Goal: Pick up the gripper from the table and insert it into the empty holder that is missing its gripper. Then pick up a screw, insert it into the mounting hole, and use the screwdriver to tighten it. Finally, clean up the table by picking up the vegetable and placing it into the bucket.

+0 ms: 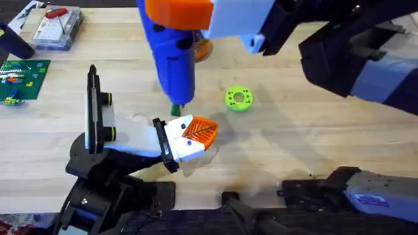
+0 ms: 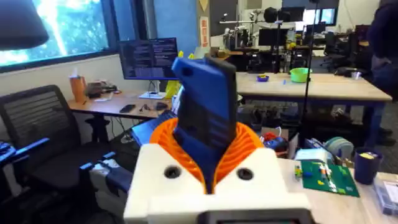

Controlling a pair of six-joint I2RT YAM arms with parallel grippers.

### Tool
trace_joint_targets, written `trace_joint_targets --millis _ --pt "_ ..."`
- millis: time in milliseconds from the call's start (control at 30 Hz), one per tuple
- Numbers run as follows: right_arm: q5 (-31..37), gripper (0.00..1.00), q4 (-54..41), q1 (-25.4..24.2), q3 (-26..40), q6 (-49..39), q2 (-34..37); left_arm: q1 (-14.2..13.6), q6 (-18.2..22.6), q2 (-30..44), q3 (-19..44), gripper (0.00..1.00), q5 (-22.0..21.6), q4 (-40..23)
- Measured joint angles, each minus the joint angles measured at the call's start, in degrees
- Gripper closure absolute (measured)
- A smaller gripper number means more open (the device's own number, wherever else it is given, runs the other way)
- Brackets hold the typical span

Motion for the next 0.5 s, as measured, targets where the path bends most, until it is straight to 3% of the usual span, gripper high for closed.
trace_joint_targets --millis 500 --pt "0.99 0.977 0.17 1.36 -2.04 -1.13 0.0 0.0 0.0 0.0 0.0 0.989 0.0 0.0"
